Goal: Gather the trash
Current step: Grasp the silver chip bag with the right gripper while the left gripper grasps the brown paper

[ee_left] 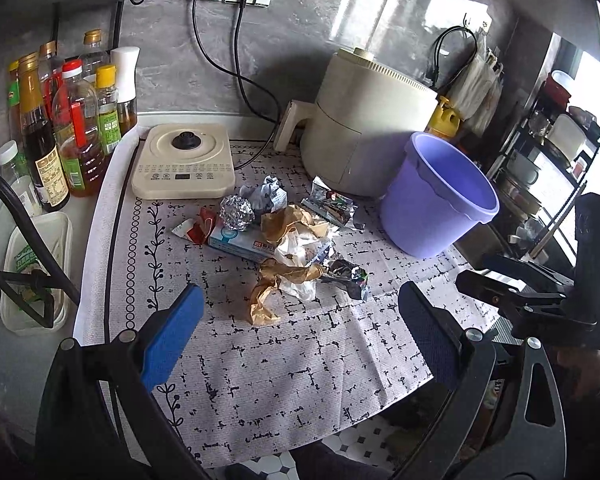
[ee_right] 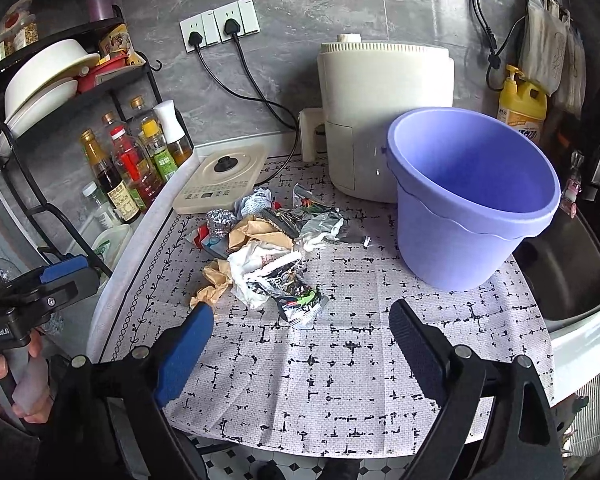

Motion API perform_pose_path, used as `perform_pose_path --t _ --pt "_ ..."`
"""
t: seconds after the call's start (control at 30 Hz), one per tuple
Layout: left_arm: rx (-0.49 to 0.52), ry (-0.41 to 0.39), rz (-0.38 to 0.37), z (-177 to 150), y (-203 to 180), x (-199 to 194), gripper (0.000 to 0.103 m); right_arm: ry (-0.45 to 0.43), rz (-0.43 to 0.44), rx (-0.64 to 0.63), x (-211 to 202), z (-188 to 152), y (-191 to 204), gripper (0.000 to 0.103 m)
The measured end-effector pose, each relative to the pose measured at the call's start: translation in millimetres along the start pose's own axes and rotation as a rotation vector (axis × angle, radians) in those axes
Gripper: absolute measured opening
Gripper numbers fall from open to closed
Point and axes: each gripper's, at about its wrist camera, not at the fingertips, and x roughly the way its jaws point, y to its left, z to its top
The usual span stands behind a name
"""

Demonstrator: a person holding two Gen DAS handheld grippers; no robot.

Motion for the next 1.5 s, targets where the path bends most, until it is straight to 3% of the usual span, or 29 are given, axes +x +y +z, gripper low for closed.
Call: perform_pose_path --t 0.5,0.77,0.97,1.07,1.13,1.17,1.23,1.5 --pt "-0.055 0.107 0.056 -6.1 14.9 75.7 0.092 0.122 0.052 -0.027 61.6 4.9 -24.7 0.074" --pt "-0.104 0.17 0.078 -8.7 29.7 115.9 0.081 0.177 0.081 -0.046 93.3 8.4 -26.3 0.069" --pt "-0.08 0.217 0.076 -11.7 28.8 144.3 0.072 0.212 0.108 -0.066 117.0 10.8 -20.7 0.065" --pt "-0.098 0.267 0.069 -18.1 33.0 157.3 0.05 0.233 0.123 -0.075 129.1 10.3 -16.0 0.063" --pt "-0.093 0.271 0.094 -20.6 35.2 158.4 0.024 0.244 0.133 -0.086 135.0 9.1 -11.5 0.062" --pt "-0.1 0.277 0.09 -20.8 37.2 158.1 0.018 0.249 0.137 -0.091 138.3 8.6 -9.2 0.062" --pt "-0.116 0.272 0.086 -20.0 41.7 154.9 0.014 0.257 0.142 -0.097 144.8 7.4 -4.8 0.062" --pt "-0.133 0.23 0.11 -23.3 54.9 120.9 0.014 0.28 0.117 -0.154 169.4 2.0 11.4 0.062"
